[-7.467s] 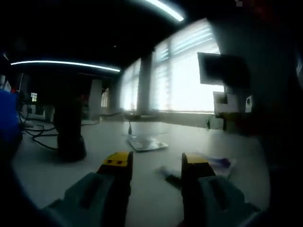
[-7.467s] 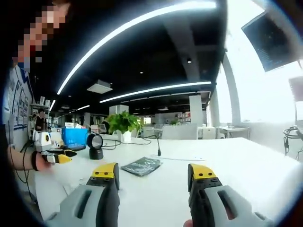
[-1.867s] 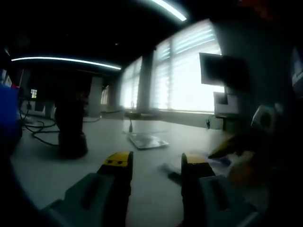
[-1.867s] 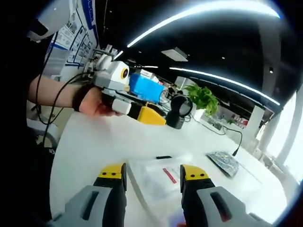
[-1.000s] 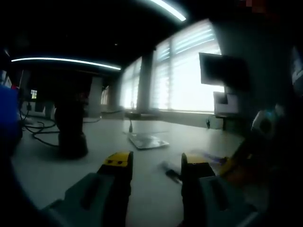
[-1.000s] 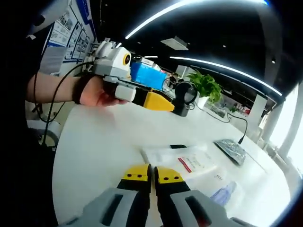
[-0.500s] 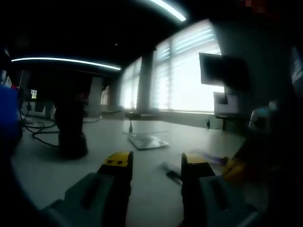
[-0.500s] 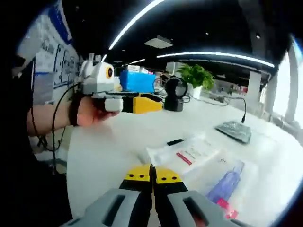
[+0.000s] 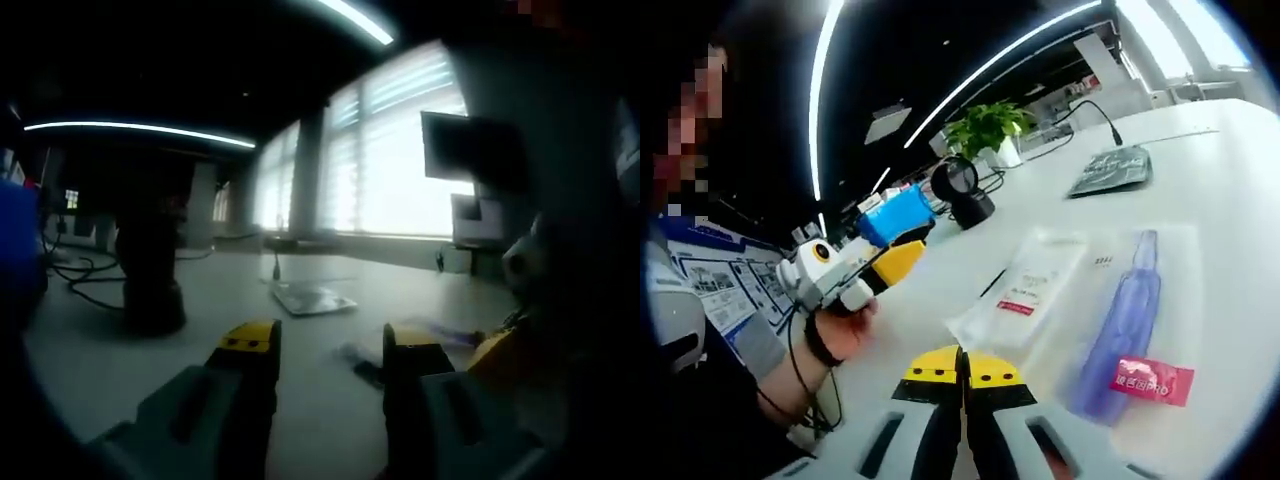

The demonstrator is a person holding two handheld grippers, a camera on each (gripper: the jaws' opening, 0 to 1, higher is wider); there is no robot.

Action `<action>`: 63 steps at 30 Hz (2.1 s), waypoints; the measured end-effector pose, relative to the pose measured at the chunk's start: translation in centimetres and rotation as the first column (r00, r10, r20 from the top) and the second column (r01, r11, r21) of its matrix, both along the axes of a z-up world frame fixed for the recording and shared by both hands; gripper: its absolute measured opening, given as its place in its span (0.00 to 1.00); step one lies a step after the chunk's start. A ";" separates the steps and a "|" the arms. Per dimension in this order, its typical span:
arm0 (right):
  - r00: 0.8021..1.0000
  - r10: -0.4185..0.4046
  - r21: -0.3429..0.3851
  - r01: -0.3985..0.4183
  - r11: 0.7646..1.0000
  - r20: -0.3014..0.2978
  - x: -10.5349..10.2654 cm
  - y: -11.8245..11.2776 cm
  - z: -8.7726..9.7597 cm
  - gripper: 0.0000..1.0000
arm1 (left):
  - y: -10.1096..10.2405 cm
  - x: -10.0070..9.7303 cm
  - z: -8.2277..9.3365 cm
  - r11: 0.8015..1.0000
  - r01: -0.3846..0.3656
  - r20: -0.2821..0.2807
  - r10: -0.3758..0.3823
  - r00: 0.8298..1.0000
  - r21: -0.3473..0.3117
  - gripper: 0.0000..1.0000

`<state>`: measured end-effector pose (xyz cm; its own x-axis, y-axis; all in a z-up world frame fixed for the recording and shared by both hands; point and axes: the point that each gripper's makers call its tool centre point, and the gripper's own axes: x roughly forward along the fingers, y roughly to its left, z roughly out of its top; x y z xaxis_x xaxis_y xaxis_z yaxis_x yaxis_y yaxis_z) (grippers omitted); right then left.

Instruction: Clip sheet goods on table flip sheet goods clip sheet goods scan sheet goods put sheet goods back to table

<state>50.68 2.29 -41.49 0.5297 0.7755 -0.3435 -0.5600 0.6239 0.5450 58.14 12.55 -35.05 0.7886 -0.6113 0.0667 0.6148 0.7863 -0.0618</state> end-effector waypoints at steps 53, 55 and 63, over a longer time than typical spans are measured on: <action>0.705 0.296 -0.539 0.143 0.830 0.645 0.5 1.9 2.0 0.19 | -0.2 -0.2 0.1 1.000 0.004 0.015 -0.004 1.000 0.021 0.34; 0.704 0.295 -0.541 0.151 0.827 0.646 0.6 1.9 1.9 0.19 | -0.2 -0.2 0.1 1.000 0.003 0.015 -0.004 1.000 0.022 0.34; 0.716 0.268 -0.539 0.178 0.823 0.645 1.1 2.5 1.3 0.16 | -0.2 -0.2 0.0 1.000 0.004 0.015 -0.005 1.000 0.024 0.34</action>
<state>51.76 4.77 -40.23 0.7492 0.6081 -0.2627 -0.6578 0.6366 -0.4025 57.96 12.30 -35.00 0.7847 -0.6166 0.0642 0.6192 0.7845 -0.0333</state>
